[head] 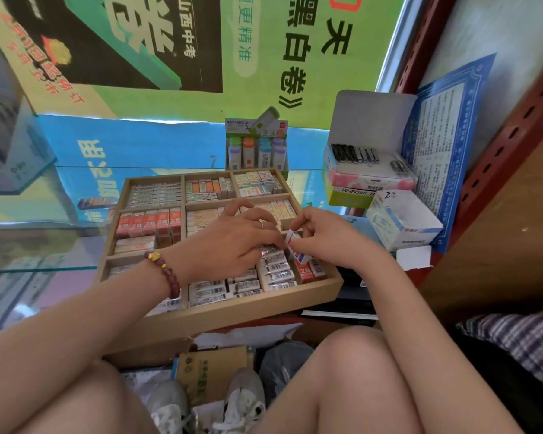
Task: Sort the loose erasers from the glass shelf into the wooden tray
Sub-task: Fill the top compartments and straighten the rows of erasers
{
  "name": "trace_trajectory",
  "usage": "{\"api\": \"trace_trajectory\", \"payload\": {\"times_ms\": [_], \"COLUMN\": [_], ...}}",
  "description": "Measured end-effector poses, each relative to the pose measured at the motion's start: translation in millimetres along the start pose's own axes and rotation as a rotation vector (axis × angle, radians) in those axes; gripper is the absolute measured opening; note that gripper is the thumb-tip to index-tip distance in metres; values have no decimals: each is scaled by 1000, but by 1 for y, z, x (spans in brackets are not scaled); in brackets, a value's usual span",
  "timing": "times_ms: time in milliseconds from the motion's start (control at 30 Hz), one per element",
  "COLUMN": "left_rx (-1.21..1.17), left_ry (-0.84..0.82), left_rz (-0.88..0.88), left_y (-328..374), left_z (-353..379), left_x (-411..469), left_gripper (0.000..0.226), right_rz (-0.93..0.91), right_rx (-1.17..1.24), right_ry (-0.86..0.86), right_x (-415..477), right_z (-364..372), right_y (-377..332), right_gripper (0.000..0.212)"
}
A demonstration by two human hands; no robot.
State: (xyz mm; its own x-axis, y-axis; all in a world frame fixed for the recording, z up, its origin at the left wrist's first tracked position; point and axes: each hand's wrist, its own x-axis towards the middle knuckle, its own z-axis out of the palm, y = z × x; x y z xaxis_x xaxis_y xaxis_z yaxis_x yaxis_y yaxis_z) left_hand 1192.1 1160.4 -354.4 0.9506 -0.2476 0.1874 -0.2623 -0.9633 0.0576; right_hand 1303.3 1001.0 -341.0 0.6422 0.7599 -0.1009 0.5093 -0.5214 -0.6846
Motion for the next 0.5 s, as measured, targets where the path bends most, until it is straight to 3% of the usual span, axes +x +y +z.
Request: {"api": "trace_trajectory", "payload": {"times_ms": [500], "left_rx": [-11], "left_ry": [40], "left_rz": [-8], "left_y": [-11], "left_z": [-1], "left_x": [2], "left_gripper": [54], "right_rz": [-10], "right_rx": [-259], "right_ry": [51], "right_x": [-4], "right_z": [7], "right_y": [-17], "right_gripper": [28]}}
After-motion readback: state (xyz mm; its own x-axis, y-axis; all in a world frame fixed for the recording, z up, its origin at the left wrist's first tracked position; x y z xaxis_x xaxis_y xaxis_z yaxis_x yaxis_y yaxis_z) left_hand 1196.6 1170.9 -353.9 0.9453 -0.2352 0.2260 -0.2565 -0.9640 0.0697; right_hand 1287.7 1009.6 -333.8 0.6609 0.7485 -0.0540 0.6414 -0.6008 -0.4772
